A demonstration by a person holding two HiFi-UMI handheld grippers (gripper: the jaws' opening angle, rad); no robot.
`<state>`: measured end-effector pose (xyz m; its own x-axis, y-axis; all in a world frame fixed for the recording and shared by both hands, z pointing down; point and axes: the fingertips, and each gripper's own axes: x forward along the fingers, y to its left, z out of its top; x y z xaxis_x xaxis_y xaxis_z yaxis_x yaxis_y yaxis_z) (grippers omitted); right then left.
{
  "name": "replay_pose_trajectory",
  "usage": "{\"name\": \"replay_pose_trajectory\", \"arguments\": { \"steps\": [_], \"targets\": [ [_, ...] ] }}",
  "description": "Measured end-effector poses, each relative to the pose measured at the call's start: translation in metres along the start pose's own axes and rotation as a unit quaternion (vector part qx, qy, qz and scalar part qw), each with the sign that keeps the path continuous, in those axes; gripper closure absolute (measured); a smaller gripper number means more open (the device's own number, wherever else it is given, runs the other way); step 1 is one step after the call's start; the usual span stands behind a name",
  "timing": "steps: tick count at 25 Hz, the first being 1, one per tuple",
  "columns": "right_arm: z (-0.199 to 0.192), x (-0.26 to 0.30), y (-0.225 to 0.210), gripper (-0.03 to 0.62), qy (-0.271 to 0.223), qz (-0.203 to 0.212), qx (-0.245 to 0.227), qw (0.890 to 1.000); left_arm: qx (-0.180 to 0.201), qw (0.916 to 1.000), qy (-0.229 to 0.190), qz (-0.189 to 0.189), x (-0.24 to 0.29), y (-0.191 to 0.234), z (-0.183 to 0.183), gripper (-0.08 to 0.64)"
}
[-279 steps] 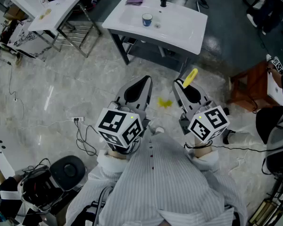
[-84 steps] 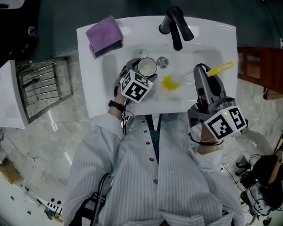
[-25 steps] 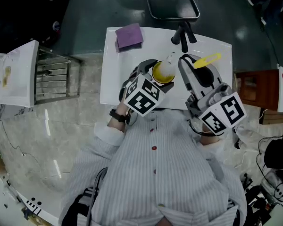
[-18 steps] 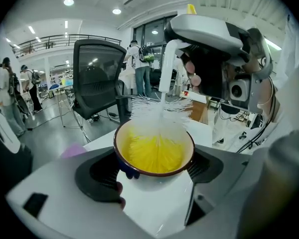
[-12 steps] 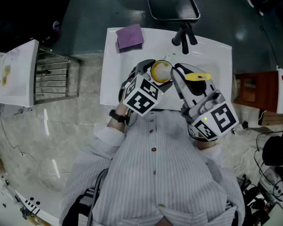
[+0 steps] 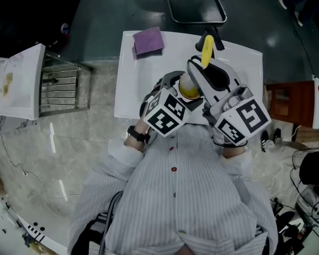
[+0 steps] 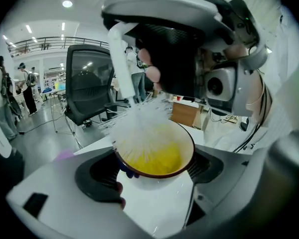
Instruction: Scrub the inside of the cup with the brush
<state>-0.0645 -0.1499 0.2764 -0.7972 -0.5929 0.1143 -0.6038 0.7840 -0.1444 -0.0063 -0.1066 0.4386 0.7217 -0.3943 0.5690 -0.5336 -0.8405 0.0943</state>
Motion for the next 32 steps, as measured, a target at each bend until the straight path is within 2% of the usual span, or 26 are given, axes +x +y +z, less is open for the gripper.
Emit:
{"name": "replay_pose_trajectory", "arguments": {
  "steps": [5, 13, 17, 22, 27, 32],
  "targets": [
    [0.004, -0.004, -0.021, 0.532, -0.012, -0.012, 0.035, 0.999, 0.009, 0.9998, -0.011, -0.012, -0.002, -0.013, 0.006, 0.159],
    [0.01, -0.036, -0.044, 0.531, -0.05, -0.031, 0.103, 0.993, -0.008, 0.9993, -0.034, 0.007, -0.017, -0.004, 0.012, 0.161],
    [0.006, -0.047, -0.042, 0.531, -0.058, -0.034, 0.117, 0.991, -0.015, 0.999, -0.037, 0.023, -0.019, 0.009, 0.01, 0.161],
    [0.0, -0.059, -0.027, 0.532, -0.049, -0.036, 0.1, 0.993, -0.028, 0.998, -0.037, 0.043, -0.022, 0.026, 0.008, 0.161],
    [-0.003, -0.058, 0.001, 0.532, -0.034, -0.023, 0.05, 0.998, -0.042, 0.9966, -0.036, 0.061, -0.026, 0.037, 0.006, 0.161],
    [-0.006, -0.045, 0.017, 0.531, -0.02, -0.023, 0.017, 0.999, -0.039, 0.9968, -0.023, 0.066, -0.023, 0.038, -0.001, 0.161]
  ]
}}
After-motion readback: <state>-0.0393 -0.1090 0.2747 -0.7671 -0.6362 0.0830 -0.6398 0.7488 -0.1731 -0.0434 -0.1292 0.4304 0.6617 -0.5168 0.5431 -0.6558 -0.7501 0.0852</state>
